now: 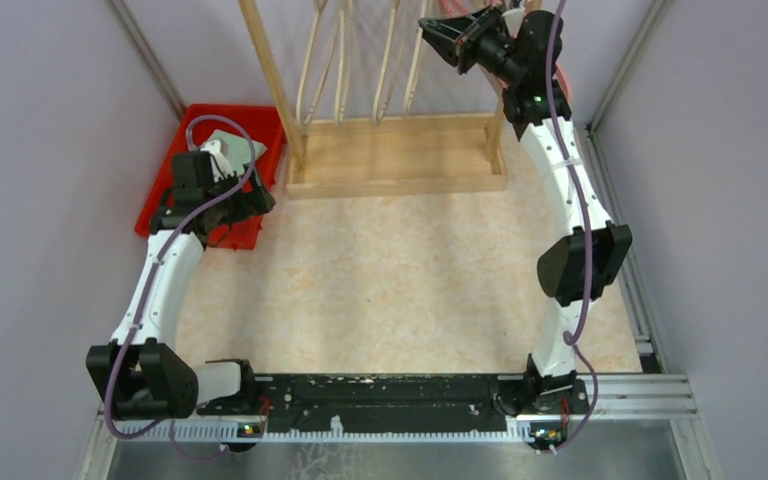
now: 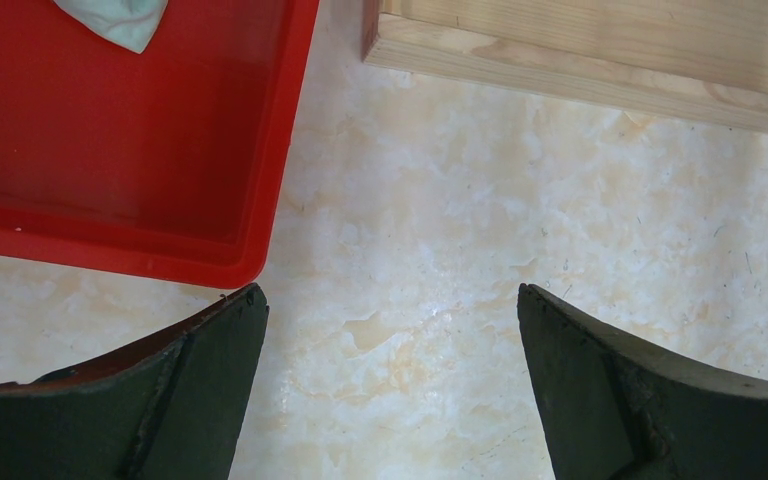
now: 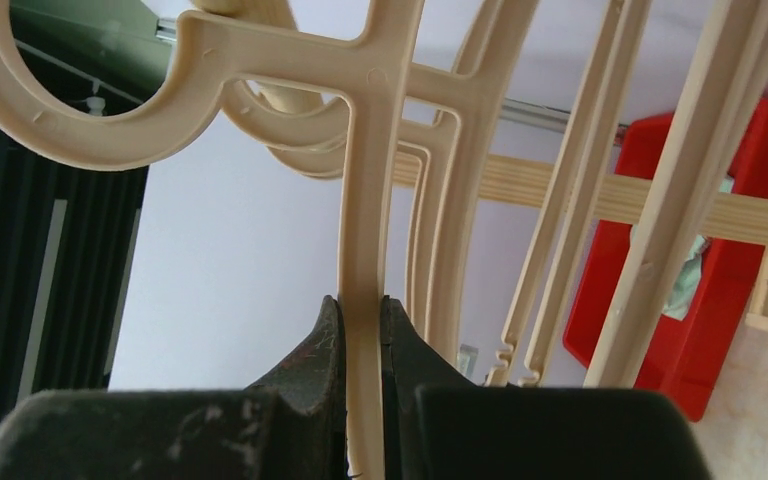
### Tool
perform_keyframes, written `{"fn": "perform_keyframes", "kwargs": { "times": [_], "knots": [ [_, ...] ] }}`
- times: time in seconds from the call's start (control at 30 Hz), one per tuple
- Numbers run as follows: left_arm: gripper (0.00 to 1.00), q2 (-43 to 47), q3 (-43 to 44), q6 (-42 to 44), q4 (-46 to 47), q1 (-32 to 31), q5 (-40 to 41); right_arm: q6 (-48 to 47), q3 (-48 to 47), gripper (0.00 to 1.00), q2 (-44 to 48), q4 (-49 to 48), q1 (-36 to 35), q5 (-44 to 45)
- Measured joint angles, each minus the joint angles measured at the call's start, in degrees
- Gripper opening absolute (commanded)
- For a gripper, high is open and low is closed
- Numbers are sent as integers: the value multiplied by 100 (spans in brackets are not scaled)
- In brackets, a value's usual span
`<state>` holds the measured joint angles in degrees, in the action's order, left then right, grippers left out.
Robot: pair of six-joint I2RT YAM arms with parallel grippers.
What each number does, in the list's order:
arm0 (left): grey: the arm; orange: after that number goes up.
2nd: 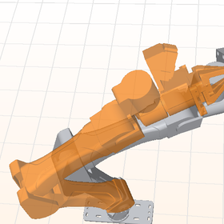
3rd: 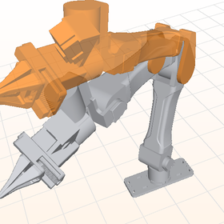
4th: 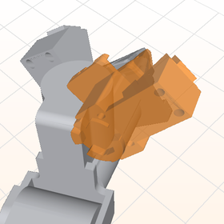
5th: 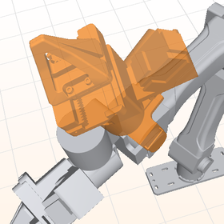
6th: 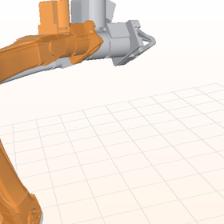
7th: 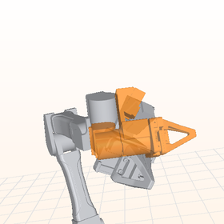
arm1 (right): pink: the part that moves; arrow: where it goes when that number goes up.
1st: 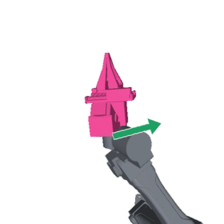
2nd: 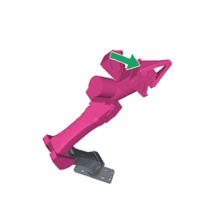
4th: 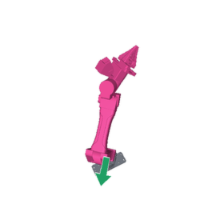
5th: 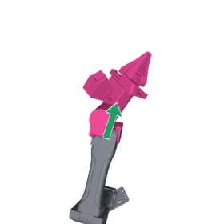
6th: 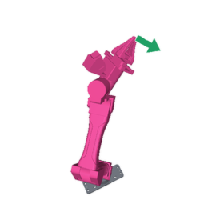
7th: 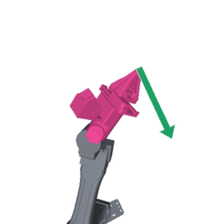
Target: Organize the hangers
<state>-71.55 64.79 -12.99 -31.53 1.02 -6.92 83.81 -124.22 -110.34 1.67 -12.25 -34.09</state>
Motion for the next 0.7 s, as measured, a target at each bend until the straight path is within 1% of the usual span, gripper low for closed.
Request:
{"fn": "perform_keyframes", "kwargs": {
  "times": [0.07,0.23,0.33,0.5,0.7],
  "knots": [
    [100,46,0,7,-15,0,13,57,214,0,79,-61,-2,2],
    [100,74,0,39,-26,0,44,387,1132,0,516,-474,-4,92],
    [100,76,0,52,-42,0,52,634,1449,0,627,-682,2,118],
    [100,98,0,90,-68,0,90,855,1622,0,651,-876,4,168],
    [100,166,0,107,-68,0,114,1117,1631,0,680,-894,7,170]
  ]
}}
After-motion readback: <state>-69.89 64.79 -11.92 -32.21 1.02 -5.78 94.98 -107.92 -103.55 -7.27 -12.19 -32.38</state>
